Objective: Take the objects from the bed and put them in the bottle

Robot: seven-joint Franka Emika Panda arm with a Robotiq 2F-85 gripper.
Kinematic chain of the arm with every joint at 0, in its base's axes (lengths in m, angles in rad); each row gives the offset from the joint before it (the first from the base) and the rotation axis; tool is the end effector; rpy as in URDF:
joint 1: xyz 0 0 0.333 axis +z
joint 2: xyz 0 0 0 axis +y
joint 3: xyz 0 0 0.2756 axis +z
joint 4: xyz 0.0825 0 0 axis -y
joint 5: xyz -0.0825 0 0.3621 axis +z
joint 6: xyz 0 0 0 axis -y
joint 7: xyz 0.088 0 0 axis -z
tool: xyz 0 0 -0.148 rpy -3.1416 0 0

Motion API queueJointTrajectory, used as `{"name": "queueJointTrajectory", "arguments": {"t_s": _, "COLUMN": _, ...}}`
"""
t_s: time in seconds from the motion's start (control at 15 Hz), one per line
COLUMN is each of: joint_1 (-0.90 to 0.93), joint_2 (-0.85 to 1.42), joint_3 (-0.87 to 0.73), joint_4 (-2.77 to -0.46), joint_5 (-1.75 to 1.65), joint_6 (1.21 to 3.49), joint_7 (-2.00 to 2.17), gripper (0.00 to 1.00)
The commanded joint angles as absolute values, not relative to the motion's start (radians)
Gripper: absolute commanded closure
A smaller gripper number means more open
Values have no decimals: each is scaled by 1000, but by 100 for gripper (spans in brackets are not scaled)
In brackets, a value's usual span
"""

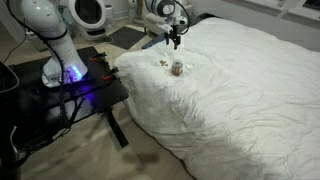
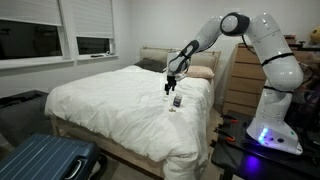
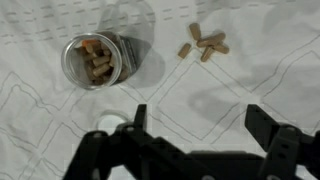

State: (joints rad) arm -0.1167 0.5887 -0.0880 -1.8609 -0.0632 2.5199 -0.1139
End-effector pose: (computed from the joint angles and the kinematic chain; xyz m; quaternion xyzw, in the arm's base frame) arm 0.6018 -0.1258 0.1502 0.9983 -0.0121 0.0284 0.0485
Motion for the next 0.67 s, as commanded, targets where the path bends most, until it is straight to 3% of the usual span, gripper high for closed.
{"name": "queueJointTrajectory", "arguments": {"t_s": 0.0, "joint_1": -94, "joint_2": 576, "joint_3": -91, "joint_4": -1852, "joint_5": -97, "joint_6": 2493, "joint_7": -110, "gripper": 0}}
{"name": "queueJointTrajectory", "arguments": {"t_s": 0.6, "joint_1": -105, "joint_2": 629, "joint_3": -66, "joint_4": -1814, "joint_5": -72, "joint_6": 2510, "joint_7": -133, "gripper": 0}}
